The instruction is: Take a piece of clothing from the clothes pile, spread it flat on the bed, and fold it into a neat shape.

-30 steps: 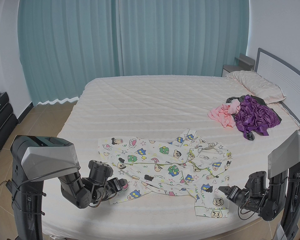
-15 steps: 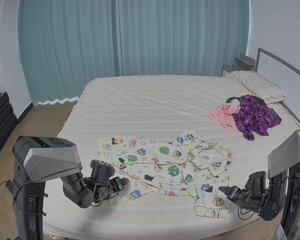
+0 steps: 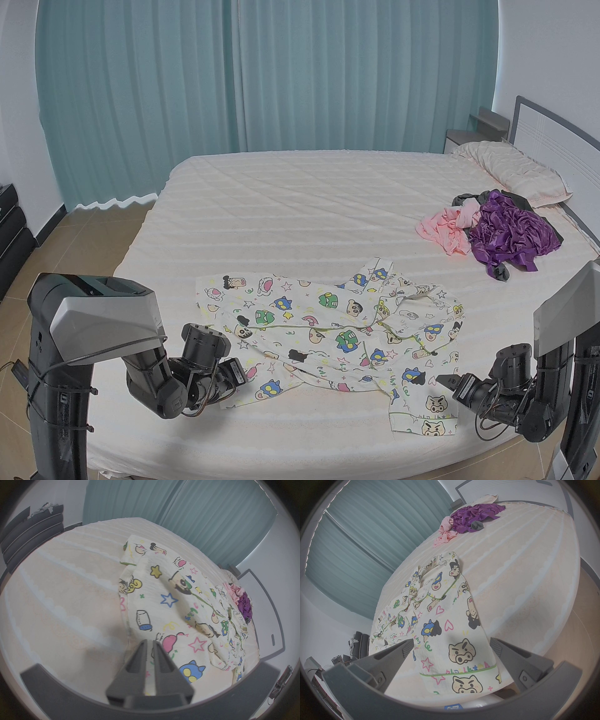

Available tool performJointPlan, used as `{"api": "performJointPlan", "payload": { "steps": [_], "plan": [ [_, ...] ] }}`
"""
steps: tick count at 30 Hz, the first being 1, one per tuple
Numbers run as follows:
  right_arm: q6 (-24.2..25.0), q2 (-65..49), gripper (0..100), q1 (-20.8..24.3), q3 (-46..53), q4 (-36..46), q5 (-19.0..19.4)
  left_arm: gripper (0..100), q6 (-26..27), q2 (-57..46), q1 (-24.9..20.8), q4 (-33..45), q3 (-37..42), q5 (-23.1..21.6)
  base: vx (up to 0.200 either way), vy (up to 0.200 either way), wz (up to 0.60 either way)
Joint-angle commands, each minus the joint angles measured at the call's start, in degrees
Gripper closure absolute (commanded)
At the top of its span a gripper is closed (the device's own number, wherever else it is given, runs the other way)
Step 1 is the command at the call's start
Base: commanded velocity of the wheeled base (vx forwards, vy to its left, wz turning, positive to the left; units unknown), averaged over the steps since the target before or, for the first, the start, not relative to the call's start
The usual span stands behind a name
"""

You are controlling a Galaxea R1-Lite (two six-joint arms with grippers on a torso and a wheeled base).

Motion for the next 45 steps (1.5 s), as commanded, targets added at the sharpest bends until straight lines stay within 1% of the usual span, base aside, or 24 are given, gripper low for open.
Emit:
{"api": "performJointPlan", "payload": {
  "steps": [1, 9, 10, 13, 17, 19, 20, 22, 25, 27, 29, 33, 34, 35, 40, 42, 45],
  "plan": [
    [0.0, 1.7, 0, 0.0, 1.0, -1.0, 0.0, 100, 0.0, -0.4, 0.5, -0.3, 1.1, 0.9, 0.0, 0.0, 0.0],
    [-0.2, 2.1, 0, 0.5, 1.0, -0.9, -0.1, 100, -0.5, -4.1, 1.8, -0.4, 3.4, 0.9, 0.0, 0.0, 0.0],
    [-0.2, 2.2, 0, 1.2, 1.0, -0.9, -0.2, 100, -0.6, -5.0, 1.9, -0.4, 4.0, 0.3, 0.0, 0.0, 0.0],
    [-0.2, 2.3, 0, 1.4, 1.0, -0.9, -0.6, 100, -0.5, -4.6, 2.4, -0.5, 4.0, 0.2, 0.0, 0.0, 0.0],
    [-0.2, 2.6, 0, 1.7, 1.0, -0.9, -1.6, 100, -0.3, -4.2, 3.3, -0.6, 2.9, -2.8, 0.0, 0.0, 0.0],
    [-0.1, 2.8, 0, 1.9, 1.0, -0.9, -1.7, 100, -0.1, -4.3, 3.4, -0.6, 3.4, -3.3, 0.0, 0.0, 0.0],
    [-0.1, 3.0, 0, 2.1, 1.0, -0.9, -1.8, 0, -0.1, -4.5, 3.4, -0.6, 4.0, -3.5, 0.0, 0.0, 0.0],
    [-0.1, 3.2, 0, 2.2, 1.0, -0.9, -1.8, 0, 0.0, -4.6, 3.4, -0.8, 5.2, -4.0, 0.0, 0.0, 0.0],
    [0.0, 3.2, 0, 2.2, 1.0, -0.9, -1.8, 0, 0.8, -4.5, 3.6, -4.1, 7.3, -8.4, 0.0, 0.0, 0.0],
    [0.0, 3.0, 0, 2.2, 1.0, -0.9, -1.8, 0, 1.6, -4.0, 3.9, -7.1, 8.2, -9.9, 0.0, 0.0, 0.0],
    [0.0, 3.0, 0, 2.2, 1.0, -0.9, -1.8, 0, 1.9, -3.6, 4.0, -9.2, 8.3, -10.3, 0.0, 0.0, 0.0],
    [0.0, 3.0, 0, 2.2, 1.0, -0.9, -1.8, 0, 2.6, -1.7, 4.1, -11.0, 7.9, -11.0, 0.0, 0.0, 0.0],
    [0.0, 3.0, 0, 2.2, 1.0, -1.0, -1.8, 0, 5.0, -0.9, 4.1, -12.0, 8.3, -11.1, 0.0, 0.0, 0.0],
    [0.0, 3.0, 0, 2.2, 1.0, -1.0, -1.8, 0, 6.1, -0.7, 4.1, -12.6, 8.5, -11.2, 0.0, 0.0, 0.0],
    [0.0, 2.9, 0, 2.3, 1.0, -1.0, -1.7, 0, 7.2, 1.0, 4.3, -15.4, 8.4, -11.5, 0.0, 0.0, 0.0],
    [0.0, 2.8, 0, 2.2, 1.0, -1.0, -1.7, 0, 8.7, 2.6, 4.6, -18.5, 8.4, -12.8, 0.0, 0.0, 0.0],
    [0.0, 2.8, 0, 2.2, 1.0, -1.0, -1.7, 0, 9.8, 3.1, 4.8, -19.8, 8.5, -13.5, 0.0, 0.0, 0.0]
  ]
}}
